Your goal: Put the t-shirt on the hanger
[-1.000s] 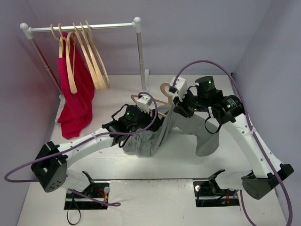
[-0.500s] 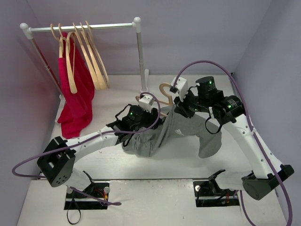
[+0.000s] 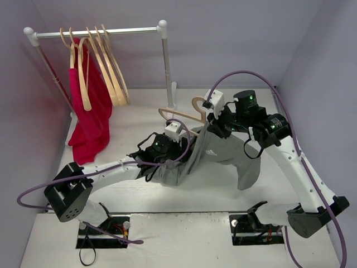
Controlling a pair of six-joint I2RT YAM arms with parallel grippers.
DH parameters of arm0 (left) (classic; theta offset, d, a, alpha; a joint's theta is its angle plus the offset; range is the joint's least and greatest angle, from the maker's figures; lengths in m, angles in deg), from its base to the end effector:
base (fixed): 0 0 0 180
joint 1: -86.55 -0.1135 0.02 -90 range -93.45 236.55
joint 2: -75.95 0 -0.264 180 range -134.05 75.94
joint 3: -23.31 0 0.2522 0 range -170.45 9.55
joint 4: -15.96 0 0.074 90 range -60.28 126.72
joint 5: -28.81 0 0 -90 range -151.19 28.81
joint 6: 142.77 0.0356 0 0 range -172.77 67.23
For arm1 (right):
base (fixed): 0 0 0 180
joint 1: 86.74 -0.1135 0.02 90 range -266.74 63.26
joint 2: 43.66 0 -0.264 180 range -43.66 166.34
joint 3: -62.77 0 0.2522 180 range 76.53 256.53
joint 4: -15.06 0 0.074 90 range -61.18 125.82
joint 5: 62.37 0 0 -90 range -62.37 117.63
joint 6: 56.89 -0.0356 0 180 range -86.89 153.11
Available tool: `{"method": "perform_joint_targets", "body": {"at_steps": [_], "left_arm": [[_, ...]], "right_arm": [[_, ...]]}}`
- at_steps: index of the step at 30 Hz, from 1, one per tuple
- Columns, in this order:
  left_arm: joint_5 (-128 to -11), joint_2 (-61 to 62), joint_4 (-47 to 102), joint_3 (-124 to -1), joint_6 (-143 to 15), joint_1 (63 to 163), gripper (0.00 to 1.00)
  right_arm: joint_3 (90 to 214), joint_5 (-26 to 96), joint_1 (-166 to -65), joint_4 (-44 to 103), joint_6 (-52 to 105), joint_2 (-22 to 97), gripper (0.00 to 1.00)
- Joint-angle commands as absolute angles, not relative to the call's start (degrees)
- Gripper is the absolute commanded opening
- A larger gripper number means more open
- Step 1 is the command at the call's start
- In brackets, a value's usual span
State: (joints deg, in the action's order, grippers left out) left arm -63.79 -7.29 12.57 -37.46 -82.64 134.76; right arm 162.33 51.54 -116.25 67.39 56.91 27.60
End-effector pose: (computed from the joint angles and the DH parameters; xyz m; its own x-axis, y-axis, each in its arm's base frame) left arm 0.2157 -0.2438 0.2435 -0.5741 -0.1043 -0.8121 0.5622 0.6709 -0.4835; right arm 0.2144 0.1379 0.4397 -0.0125 -0.4310 -0.9023 -0.8498 0.4802 -0.2176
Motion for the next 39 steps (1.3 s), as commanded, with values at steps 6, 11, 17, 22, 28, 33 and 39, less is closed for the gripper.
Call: {"method": "perform_joint_targets", "body": {"at_steps": [6, 11, 17, 22, 28, 33, 39], "left_arm": [[-59.7, -2.7, 1.5, -35.5, -83.9, 135.4, 0.55], [-57.8, -1.8, -1.4, -34.6, -84.8, 135.4, 0.55], [-56.3, -3.0, -1.8, -35.4, -84.8, 135.4, 0.51], [-55.3, -4.9, -2.2, -35.6, -86.3, 135.4, 0.48], [-52.1, -5.8, -2.3, -36.1, -87.3, 135.9, 0.46], [-48.5, -6.5, -2.2, -35.8, -87.7, 136.0, 0.42], [-44.9, -6.4, -2.0, -34.0, -88.4, 136.0, 0.35]], "right_arm": [[163.0, 52.0, -115.5, 61.8, 55.6, 25.6, 0.0], [162.7, 52.2, -115.5, 61.5, 55.1, 25.6, 0.0], [162.6, 52.7, -115.5, 61.0, 54.4, 25.5, 0.0], [162.8, 53.0, -115.5, 60.4, 53.9, 25.4, 0.0], [162.5, 53.7, -115.5, 59.9, 53.3, 25.1, 0.0], [162.2, 53.5, -115.5, 59.8, 53.1, 24.7, 0.0], [161.7, 53.0, -115.5, 59.6, 53.1, 23.9, 0.0]]}}
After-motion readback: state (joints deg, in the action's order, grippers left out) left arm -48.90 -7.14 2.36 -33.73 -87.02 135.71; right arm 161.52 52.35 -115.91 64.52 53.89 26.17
